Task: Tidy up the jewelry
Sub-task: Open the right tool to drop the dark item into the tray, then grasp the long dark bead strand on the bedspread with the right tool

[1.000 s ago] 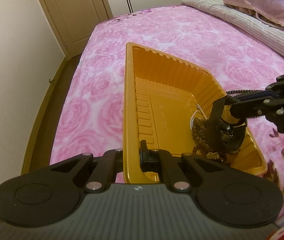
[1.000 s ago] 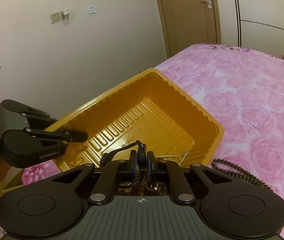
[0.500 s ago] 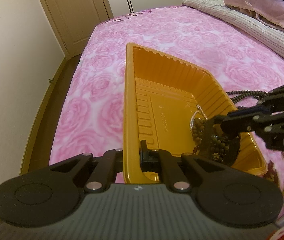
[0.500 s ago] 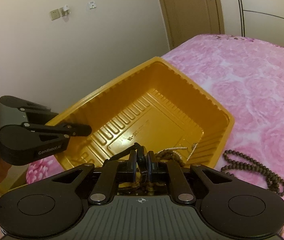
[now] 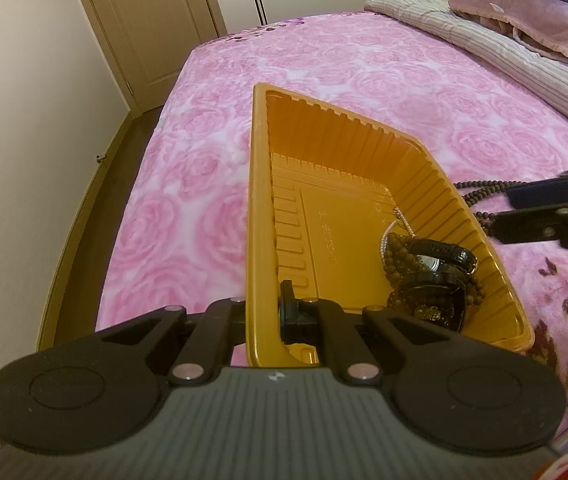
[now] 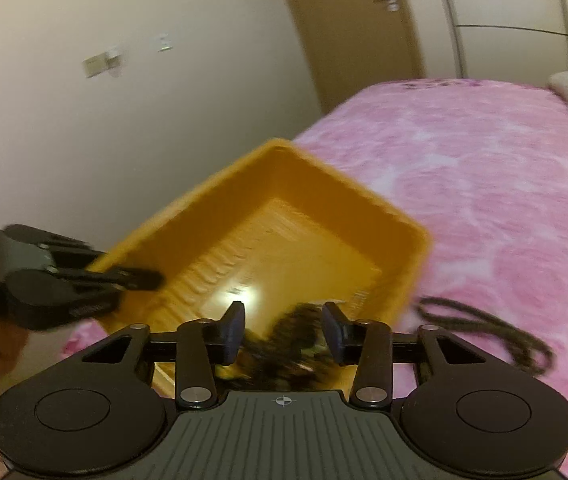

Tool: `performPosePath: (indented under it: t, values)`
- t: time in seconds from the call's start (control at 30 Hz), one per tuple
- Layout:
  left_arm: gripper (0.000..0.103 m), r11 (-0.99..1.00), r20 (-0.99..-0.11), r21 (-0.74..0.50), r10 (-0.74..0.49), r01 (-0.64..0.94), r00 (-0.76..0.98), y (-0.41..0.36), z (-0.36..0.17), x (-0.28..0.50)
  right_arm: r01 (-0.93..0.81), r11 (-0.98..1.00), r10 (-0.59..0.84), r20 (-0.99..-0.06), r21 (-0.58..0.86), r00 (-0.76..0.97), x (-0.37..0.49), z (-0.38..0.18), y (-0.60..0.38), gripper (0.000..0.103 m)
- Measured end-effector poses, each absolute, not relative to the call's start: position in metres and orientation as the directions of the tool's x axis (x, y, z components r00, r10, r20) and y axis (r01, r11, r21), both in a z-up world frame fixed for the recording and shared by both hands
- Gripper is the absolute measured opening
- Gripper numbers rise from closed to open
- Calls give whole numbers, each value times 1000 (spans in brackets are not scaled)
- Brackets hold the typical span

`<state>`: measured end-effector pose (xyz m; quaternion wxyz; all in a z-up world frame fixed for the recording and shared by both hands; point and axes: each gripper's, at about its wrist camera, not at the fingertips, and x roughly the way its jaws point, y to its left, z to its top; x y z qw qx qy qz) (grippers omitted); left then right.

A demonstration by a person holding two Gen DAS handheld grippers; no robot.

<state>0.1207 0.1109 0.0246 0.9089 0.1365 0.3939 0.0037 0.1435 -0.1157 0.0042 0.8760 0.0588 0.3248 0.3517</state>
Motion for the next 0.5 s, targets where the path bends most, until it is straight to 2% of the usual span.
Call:
performPosePath:
  t: [0.13,0.3,0.5]
  values:
    - [4,963,-715,251,115,100,690,111,25,121,-491,813,575,-566,314,590,141,-11,-150,55]
    - [4,962,-714,254,116,100,690,110,25,120,-355,891,451,-633,282,629,141,-39,-195,56]
    - [4,961,-714,257,120,100,690,110,25,120,-252,929,370,-665,270,649,146,-56,-238,56]
